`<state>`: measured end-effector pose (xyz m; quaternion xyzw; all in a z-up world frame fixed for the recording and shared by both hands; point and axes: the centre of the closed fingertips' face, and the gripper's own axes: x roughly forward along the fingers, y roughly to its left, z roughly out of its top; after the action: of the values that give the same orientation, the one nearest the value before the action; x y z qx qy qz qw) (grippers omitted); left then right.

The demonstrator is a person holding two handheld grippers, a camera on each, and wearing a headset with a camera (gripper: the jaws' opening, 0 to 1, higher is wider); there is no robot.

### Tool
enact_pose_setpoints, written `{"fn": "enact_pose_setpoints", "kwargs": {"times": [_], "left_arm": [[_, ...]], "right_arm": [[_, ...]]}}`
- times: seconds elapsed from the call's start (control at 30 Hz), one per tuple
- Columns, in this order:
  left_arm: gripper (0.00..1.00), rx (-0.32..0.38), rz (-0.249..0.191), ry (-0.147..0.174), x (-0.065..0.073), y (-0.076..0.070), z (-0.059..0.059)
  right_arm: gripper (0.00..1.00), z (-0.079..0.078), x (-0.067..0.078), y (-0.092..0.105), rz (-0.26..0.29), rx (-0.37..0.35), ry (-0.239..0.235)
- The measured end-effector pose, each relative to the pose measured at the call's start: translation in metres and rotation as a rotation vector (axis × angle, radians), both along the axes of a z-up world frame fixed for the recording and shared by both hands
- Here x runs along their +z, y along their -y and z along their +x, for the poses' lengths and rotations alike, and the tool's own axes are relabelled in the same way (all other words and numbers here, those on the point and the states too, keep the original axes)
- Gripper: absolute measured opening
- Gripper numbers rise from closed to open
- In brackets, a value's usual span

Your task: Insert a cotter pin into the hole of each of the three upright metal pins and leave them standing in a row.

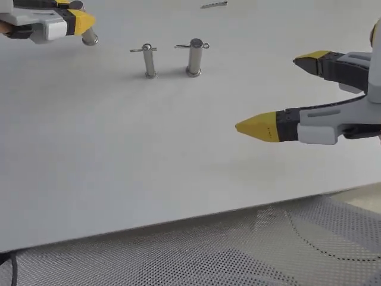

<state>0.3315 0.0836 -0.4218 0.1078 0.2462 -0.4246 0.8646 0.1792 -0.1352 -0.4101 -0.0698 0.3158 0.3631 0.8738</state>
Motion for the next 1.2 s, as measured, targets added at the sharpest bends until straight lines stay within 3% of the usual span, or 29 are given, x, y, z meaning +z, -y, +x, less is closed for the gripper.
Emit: {"fn": "enact_pose_setpoints", "kwargs": {"times": [0.27, 0.47, 0.6, 0.83, 0.97, 1.2], "left_arm": [[0.09, -0.038, -0.014, -0.003, 0.008, -0.004, -0.051], [0.09, -0.059, -0.025, -0.003, 0.012, 0.010, -0.079], [0.09, -0.075, -0.033, -0.001, 0.013, 0.022, -0.090], [0.09, -0.140, -0.034, 0.004, 0.016, 0.057, -0.109], [0.09, -0.167, -0.042, -0.006, 0.011, 0.068, -0.113], [0.09, -0.189, -0.052, -0.019, 0.002, 0.104, -0.119]], "right_arm": [[0.94, -0.001, 0.005, -0.007, -0.004, 0.022, 0.013], [0.94, -0.005, 0.007, -0.013, -0.002, 0.037, 0.017], [0.95, -0.009, 0.009, -0.016, 0.002, 0.052, 0.019], [0.98, -0.020, 0.011, -0.024, 0.037, 0.072, 0.020], [0.98, -0.024, 0.011, -0.026, 0.059, 0.074, 0.016], [0.98, -0.027, 0.005, -0.019, 0.049, 0.073, 0.005]]}}
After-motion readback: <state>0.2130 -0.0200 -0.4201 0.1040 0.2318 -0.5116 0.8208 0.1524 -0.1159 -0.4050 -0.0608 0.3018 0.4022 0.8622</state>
